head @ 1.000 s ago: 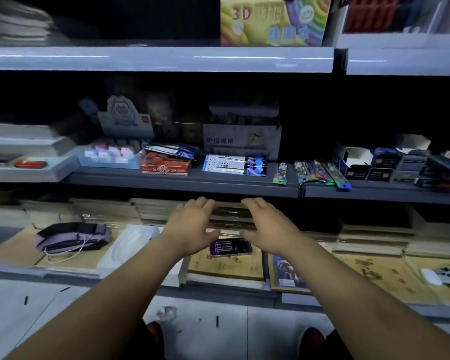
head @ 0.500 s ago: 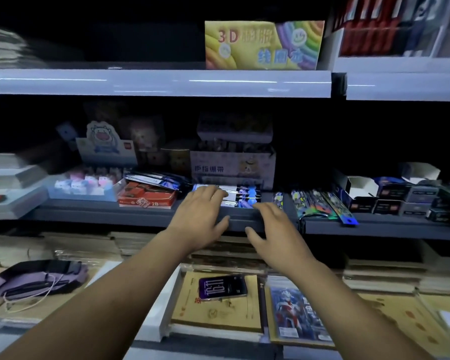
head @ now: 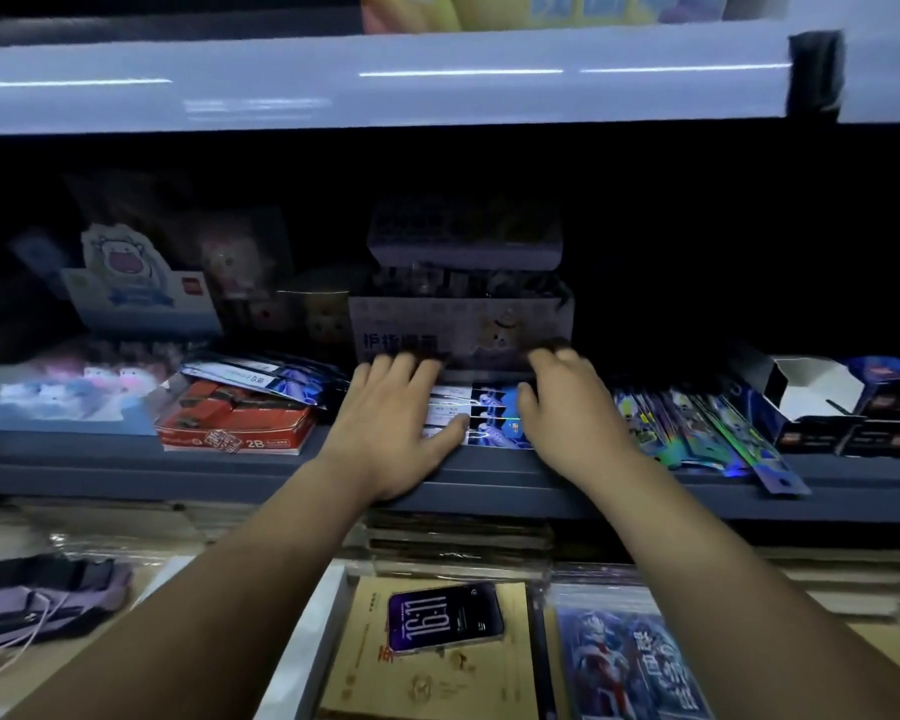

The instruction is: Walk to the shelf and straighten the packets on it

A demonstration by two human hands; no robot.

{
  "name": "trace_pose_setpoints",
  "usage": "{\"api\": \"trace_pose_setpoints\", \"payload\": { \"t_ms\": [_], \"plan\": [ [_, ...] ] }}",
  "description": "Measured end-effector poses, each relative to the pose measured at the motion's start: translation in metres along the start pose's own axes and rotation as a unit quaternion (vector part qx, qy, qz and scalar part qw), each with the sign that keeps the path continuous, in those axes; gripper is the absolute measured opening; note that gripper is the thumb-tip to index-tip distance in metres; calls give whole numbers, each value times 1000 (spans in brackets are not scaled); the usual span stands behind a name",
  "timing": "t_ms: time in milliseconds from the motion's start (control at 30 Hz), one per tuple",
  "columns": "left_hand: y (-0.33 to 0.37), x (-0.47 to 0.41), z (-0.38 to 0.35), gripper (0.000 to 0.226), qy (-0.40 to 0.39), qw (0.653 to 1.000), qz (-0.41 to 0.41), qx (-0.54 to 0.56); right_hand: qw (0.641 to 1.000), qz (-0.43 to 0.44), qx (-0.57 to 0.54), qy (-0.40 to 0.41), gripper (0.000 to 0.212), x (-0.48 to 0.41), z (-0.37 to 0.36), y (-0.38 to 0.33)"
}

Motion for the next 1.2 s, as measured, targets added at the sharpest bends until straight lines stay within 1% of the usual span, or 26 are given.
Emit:
{"api": "trace_pose_setpoints", "payload": {
  "t_ms": [67, 200, 300, 400, 467, 567, 633, 667, 767, 833, 867, 900, 967, 1067, 1133, 1200],
  "plan": [
    [-1, -1, -1, 71, -9, 1000, 4, 11, 1000, 0, -2, -18, 18, -3, -7, -1],
    [-3, 1, -4, 64, -15, 999, 2, 31, 999, 16, -5, -35, 39, 2, -12, -2],
    [-1, 1, -2, 62, -9, 999, -9, 33, 998, 39, -4, -42, 44, 12, -13, -4],
    [2, 0, -1, 68, -21, 999, -22, 28, 997, 58, -8, -51, 51, 21, -12, -6],
    [5, 1, 0, 66, -35, 998, -28, 32, 997, 57, -24, -41, 53, 27, -7, -6],
    [8, 2, 2, 63, -76, 995, -16, 67, 998, 45, -49, -9, 51, 39, 1, -2],
    [9, 3, 2, 65, -91, 993, -16, 78, 997, 35, -70, 21, 46, 50, 5, 2],
    [9, 2, 1, 71, -97, 992, -22, 75, 995, 31, -83, 42, 44, 56, 7, 4],
    [7, 0, -6, 100, -126, 991, -42, 24, 990, 22, -111, 89, 40, 72, 11, 10],
    [7, 0, -7, 110, -134, 990, -48, 6, 987, 16, -122, 100, 38, 81, 11, 12],
    [8, 0, -7, 111, -131, 990, -48, 5, 986, 12, -125, 106, 36, 85, 10, 12],
    [8, 0, -7, 110, -126, 991, -46, 4, 986, 8, -122, 112, 35, 88, 9, 11],
    [8, 2, -7, 100, -110, 993, -36, 1, 986, 4, -108, 130, 32, 91, 7, 7],
    [9, 5, -4, 87, -67, 997, -31, -17, 984, 26, -100, 145, 33, 95, 6, -9],
    [12, 3, -1, 86, -50, 997, -35, -37, 985, 42, -106, 128, 31, 96, 2, -18],
    [14, 3, 0, 87, -53, 996, -38, -62, 987, 41, -119, 103, 28, 96, -5, -21]
  ]
}}
Point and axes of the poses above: each hand's wrist, its own x-axis away from the middle knuckle, its own z-axis out of the back of the hand, y = z × x, the point moved 5 cm from there along -x, towards the middle knuckle, and after that the axes turned 2 degrees about -z, right-handed, at the moved point
